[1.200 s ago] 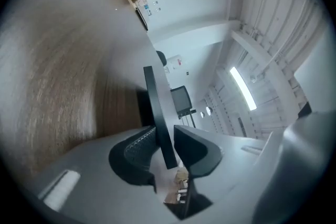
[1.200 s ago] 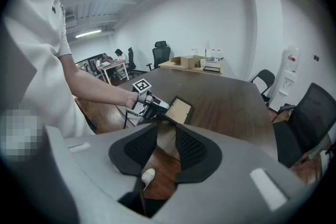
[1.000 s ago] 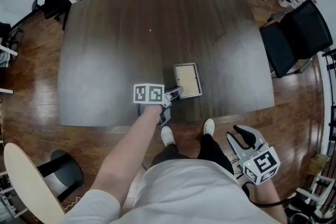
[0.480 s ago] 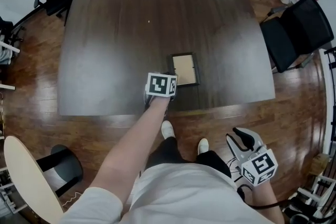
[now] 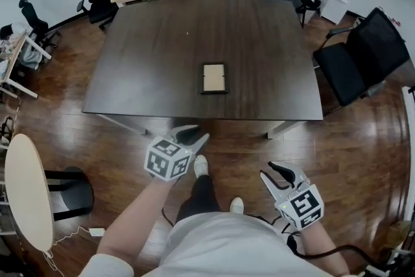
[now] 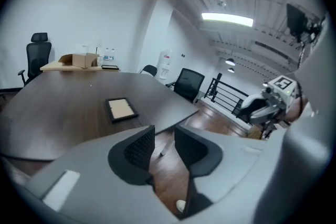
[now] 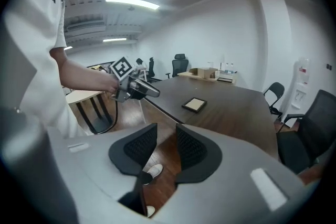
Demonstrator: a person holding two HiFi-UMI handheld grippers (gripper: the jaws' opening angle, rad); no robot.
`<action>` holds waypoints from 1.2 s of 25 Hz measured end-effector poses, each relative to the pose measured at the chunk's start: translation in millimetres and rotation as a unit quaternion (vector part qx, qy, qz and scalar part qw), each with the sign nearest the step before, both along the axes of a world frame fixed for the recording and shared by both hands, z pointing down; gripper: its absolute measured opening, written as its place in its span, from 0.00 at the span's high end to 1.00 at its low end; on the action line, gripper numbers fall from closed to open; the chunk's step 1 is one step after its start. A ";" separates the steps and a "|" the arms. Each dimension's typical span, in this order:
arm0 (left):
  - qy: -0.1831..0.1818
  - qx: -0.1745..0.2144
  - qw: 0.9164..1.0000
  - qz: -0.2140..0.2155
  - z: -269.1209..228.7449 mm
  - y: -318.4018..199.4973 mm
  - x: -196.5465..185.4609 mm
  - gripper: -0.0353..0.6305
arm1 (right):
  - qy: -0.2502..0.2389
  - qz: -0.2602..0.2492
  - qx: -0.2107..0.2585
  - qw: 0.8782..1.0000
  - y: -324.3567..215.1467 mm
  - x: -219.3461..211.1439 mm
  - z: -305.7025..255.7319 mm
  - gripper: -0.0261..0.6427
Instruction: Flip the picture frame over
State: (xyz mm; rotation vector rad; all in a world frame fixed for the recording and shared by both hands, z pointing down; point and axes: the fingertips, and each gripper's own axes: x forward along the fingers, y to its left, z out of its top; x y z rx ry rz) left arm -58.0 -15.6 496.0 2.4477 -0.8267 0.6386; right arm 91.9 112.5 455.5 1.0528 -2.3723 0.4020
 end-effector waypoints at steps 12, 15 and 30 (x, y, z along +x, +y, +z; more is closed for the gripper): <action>0.076 0.036 0.996 0.010 -77.0 213.4 0.1 0.79 | -0.035 -0.016 0.035 0.999 90.3 -1.4 -21.6 0.79; 0.082 0.046 0.995 0.028 -80.7 243.6 -1.7 0.79 | -0.039 -0.001 0.046 0.998 116.5 -5.7 -30.2 0.79; 0.122 0.046 0.990 0.045 -72.2 378.1 -106.5 0.79 | -0.034 0.007 0.060 0.998 258.0 -108.1 -37.3 0.79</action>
